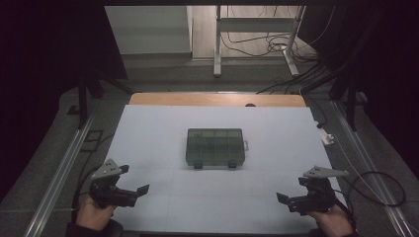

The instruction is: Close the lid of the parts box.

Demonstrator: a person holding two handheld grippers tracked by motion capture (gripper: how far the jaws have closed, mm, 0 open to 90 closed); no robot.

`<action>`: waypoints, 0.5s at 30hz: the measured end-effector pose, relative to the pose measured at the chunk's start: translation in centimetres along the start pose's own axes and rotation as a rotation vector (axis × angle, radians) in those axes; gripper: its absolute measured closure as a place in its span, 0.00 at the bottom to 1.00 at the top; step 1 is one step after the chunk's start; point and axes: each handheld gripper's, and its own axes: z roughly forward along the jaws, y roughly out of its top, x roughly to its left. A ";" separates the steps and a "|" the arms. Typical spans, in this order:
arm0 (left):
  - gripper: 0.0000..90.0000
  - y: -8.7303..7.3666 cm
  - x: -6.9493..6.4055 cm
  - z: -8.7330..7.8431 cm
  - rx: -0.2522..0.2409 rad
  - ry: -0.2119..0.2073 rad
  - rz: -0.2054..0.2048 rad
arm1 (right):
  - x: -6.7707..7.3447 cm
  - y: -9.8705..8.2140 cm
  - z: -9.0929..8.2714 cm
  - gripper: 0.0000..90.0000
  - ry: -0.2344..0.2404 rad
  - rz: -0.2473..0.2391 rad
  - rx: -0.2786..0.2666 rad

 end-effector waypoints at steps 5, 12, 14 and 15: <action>0.00 -0.2 0.0 -0.5 0.010 0.004 -0.003 | 0.0 -0.3 -0.5 0.00 -0.018 0.007 0.001; 0.00 -0.4 -0.3 -0.9 0.024 0.020 -0.004 | 0.1 -0.7 -1.1 0.00 -0.041 0.017 0.001; 0.00 -0.4 -0.3 -0.9 0.028 0.029 -0.009 | 0.1 -0.8 -1.3 0.00 -0.048 0.019 -0.003; 0.00 -0.5 -0.3 -1.0 0.031 0.031 -0.008 | 0.1 -0.9 -1.5 0.00 -0.050 0.022 -0.003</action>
